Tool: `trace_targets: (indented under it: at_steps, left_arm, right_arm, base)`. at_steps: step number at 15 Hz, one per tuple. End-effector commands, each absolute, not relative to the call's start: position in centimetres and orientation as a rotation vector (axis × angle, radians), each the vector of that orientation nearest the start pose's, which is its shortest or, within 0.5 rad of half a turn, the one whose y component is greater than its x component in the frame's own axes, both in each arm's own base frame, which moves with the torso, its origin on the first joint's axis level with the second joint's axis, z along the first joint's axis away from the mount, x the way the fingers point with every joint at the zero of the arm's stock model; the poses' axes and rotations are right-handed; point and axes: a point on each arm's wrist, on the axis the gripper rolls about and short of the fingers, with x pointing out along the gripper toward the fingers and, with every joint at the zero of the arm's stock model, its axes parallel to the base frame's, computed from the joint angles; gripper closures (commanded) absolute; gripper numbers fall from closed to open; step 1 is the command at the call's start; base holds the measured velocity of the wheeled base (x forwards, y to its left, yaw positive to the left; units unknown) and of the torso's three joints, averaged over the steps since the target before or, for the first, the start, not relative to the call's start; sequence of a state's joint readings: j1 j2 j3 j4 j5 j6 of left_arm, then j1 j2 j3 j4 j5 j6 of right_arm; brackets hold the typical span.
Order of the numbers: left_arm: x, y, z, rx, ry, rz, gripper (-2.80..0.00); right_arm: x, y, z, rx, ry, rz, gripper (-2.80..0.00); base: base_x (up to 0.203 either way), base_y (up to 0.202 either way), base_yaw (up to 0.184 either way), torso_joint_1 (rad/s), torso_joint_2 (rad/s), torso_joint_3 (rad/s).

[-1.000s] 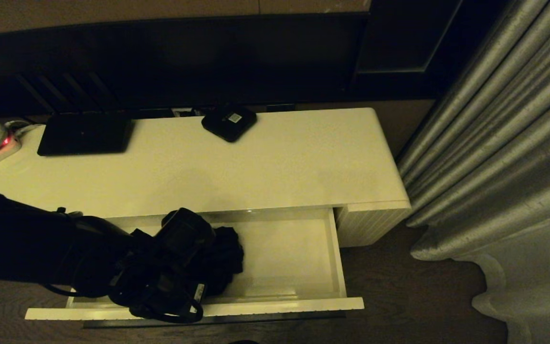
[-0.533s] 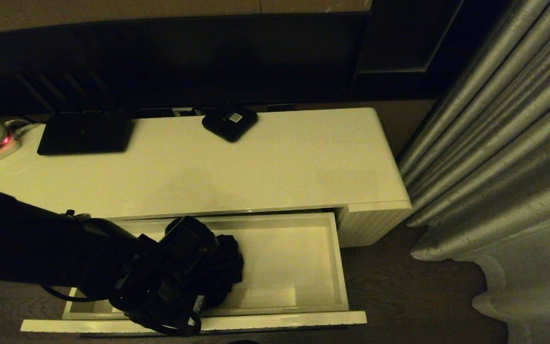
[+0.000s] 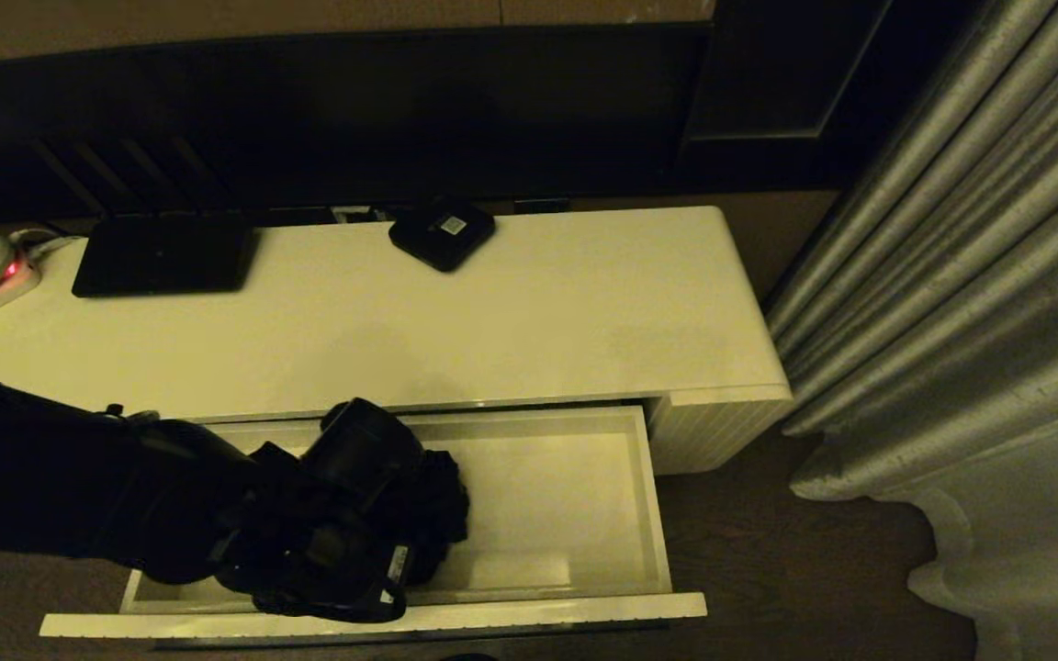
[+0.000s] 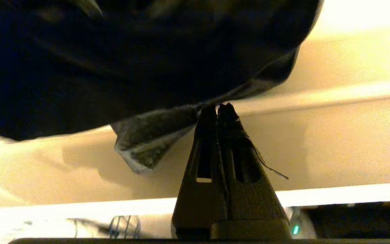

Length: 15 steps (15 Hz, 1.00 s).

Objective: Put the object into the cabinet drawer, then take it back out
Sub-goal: Open the drawer, then take the umbrella out of the drawer and put it on the table

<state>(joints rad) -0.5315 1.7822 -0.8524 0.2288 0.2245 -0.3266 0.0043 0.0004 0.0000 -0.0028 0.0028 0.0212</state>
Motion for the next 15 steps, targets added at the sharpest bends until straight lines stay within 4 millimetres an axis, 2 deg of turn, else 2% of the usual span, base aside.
trace_targets:
  at_steps: [1, 4, 6, 10, 15]
  left_arm:
    - [23.2, -13.0, 13.2, 0.083, 0.978, -0.111, 0.0]
    - [22.7, -12.7, 15.4, 0.076, 0.885, -0.13, 0.0]
    - [22.4, -12.5, 16.1, 0.176, 0.849, -0.17, 0.0]
    - [21.1, -11.5, 17.5, 0.58, 0.752, -0.346, 0.0]
    - [20.6, -10.6, 17.5, 1.125, 0.654, -0.564, 0.0]
  right_arm:
    - [-2.3, 0.0, 7.5, 0.021, -0.001, 0.008, 0.0]
    - [-2.3, 0.0, 7.5, 0.021, -0.001, 0.008, 0.0]
    - [-2.3, 0.0, 7.5, 0.021, -0.001, 0.008, 0.0]
    - [-2.3, 0.0, 7.5, 0.021, -0.001, 0.008, 0.0]
    - [-2.3, 0.0, 7.5, 0.021, -0.001, 0.008, 0.0]
  base:
    - [0.0, 0.0, 0.0, 0.0, 0.0, 0.0]
    - [0.0, 0.0, 0.0, 0.0, 0.0, 0.0]
    - [0.0, 0.0, 0.0, 0.0, 0.0, 0.0]
    - [0.0, 0.0, 0.0, 0.0, 0.0, 0.0]
    - [0.0, 0.0, 0.0, 0.0, 0.0, 0.0]
